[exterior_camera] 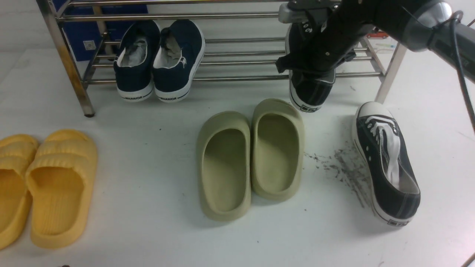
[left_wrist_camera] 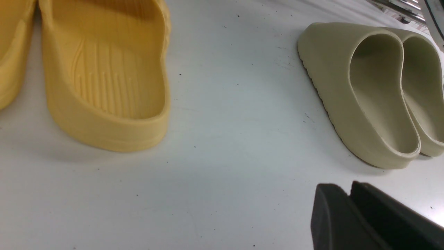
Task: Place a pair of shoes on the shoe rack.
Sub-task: Use the right arm to put a shoe into the shoe rack
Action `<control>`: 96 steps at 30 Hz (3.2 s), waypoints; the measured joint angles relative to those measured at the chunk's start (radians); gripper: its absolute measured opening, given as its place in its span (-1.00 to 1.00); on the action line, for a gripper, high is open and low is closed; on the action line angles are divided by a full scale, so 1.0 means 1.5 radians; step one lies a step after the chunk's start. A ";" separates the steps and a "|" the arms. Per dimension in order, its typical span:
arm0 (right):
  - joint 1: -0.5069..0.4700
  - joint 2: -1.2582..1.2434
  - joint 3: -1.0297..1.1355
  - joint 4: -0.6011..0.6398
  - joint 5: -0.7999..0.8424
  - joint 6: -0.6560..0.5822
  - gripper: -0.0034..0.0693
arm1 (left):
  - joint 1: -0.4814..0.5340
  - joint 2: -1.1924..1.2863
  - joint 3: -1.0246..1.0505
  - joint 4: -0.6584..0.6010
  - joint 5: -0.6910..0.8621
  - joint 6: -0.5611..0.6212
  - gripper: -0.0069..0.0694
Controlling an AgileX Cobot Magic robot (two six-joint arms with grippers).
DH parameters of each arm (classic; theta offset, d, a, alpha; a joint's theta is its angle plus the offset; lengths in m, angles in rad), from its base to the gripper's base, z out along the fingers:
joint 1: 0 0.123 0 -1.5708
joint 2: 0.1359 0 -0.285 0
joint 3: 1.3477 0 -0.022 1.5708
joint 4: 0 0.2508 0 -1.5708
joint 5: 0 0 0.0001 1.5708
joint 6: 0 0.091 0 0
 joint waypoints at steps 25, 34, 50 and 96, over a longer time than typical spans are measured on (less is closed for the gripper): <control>0.005 -0.023 -0.011 -0.005 -0.008 0.015 -0.05 | 0.000 0.000 0.000 0.000 0.000 0.000 -0.58; 0.005 -0.088 -0.012 0.004 0.159 0.044 -0.07 | 0.000 0.000 0.000 0.000 0.000 0.000 -0.57; 0.005 -0.019 0.028 -0.016 0.119 0.044 -0.92 | 0.000 0.000 0.000 0.000 0.000 0.000 -0.52; 0.005 -0.055 0.036 -0.021 0.033 0.127 -0.41 | 0.000 0.000 0.000 0.000 0.000 0.000 -0.46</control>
